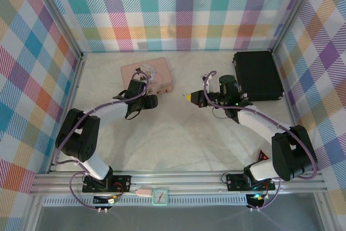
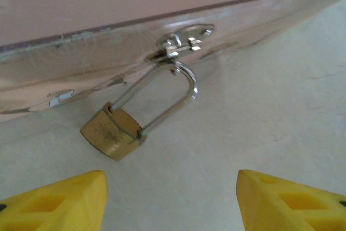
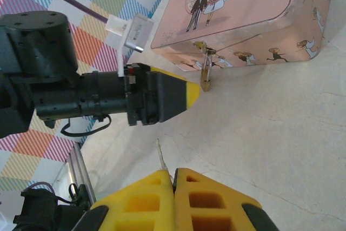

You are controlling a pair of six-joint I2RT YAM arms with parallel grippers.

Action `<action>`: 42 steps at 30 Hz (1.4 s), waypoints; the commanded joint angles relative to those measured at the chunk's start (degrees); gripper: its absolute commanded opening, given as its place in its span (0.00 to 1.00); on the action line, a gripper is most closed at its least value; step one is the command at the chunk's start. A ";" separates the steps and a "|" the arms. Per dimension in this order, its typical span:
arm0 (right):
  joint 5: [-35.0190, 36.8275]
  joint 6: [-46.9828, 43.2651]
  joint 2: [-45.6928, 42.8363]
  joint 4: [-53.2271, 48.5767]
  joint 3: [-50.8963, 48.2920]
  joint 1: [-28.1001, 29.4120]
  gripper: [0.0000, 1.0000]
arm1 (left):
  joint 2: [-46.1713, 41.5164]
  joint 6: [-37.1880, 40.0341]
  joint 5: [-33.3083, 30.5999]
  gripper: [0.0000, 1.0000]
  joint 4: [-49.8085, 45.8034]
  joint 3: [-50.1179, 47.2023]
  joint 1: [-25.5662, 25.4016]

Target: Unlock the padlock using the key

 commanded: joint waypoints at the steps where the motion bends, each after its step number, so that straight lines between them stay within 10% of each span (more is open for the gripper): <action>1: -0.04 -1.48 -1.12 0.17 1.93 0.25 0.00 | 2.91 3.66 -3.32 0.65 2.66 3.49 0.48; 18: 0.47 -0.84 -0.83 1.88 1.58 0.25 0.00 | 9.59 -8.41 9.76 0.62 9.08 5.59 -1.99; 28: 0.31 -1.11 -0.77 1.74 1.37 0.25 0.00 | 5.79 -5.65 -4.24 0.63 0.71 5.85 -2.35; 42: 0.89 -1.47 -2.39 1.27 0.33 0.25 0.00 | 14.82 -8.63 -1.03 0.59 10.19 9.07 -2.19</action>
